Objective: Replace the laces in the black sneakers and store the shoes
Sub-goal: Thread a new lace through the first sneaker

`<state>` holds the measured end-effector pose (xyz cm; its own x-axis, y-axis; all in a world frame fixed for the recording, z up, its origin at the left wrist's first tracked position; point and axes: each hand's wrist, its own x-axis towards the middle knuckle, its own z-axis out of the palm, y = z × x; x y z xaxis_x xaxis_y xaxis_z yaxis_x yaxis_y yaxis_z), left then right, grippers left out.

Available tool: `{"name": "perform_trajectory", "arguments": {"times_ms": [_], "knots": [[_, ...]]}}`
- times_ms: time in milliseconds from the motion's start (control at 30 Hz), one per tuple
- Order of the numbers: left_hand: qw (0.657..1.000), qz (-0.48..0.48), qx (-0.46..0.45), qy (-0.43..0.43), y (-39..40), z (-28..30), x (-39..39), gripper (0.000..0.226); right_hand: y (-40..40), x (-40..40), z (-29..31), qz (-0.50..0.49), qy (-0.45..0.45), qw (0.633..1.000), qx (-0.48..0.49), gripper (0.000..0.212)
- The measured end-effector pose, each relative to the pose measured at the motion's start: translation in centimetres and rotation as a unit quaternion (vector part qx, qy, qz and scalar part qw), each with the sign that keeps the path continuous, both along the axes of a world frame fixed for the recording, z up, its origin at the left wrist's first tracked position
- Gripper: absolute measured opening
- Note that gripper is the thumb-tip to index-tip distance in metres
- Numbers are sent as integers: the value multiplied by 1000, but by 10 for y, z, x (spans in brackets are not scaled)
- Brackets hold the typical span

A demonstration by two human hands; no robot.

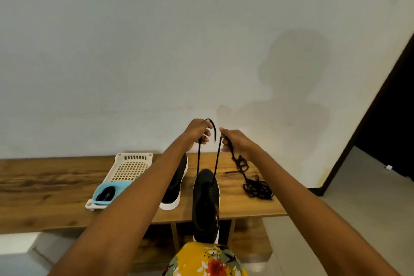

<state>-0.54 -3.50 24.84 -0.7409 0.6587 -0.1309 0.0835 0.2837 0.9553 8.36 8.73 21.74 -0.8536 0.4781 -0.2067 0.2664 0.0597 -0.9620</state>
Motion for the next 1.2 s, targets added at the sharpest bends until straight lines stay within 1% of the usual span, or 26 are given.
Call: {"name": "perform_trajectory", "arguments": {"times_ms": [133, 233, 367, 500, 600, 667, 767, 900, 1000, 1067, 1133, 1200], "knots": [[999, 14, 29, 19, -3, 37, 10, 31, -12, 11, 71, -12, 52, 999, 10, 28], [997, 23, 61, 36, -5, 62, 14, 32, -20, 19, 108, -19, 75, 997, 26, 32], [994, 5, 97, 57, -11, 84, 19, 34, -25, 22, 132, 0, 89, 994, 58, 34], [995, 28, 64, 77, -16, 84, 20, 28, -25, 19, 128, -25, 101, 991, 82, 30], [994, 58, 14, 88, -23, 63, 12, 29, -19, 19, 109, -75, 112, 989, 52, 28], [995, 57, -27, 82, -28, 41, 9, 29, -13, 20, 86, -104, 111, 988, 30, 27], [996, 46, -65, 47, -30, 4, 7, 31, -5, 17, 45, -132, 95, 986, 23, 28], [994, 56, -90, 8, -22, -49, 0, 32, 5, 7, -17, -167, 63, 984, 20, 30], [989, 70, -126, -16, -16, -93, -8, 30, 18, -4, -66, -188, 43, 981, 18, 35], [984, 80, -158, -31, -15, -127, -15, 29, 24, -9, -96, -195, 14, 980, 30, 33], [978, 84, -189, -41, -15, -164, -23, 29, 28, -11, -126, -200, -36, 977, 62, 32], [972, 71, -219, -41, -17, -196, -28, 30, 26, -9, -155, -182, -79, 976, 83, 33]]}}
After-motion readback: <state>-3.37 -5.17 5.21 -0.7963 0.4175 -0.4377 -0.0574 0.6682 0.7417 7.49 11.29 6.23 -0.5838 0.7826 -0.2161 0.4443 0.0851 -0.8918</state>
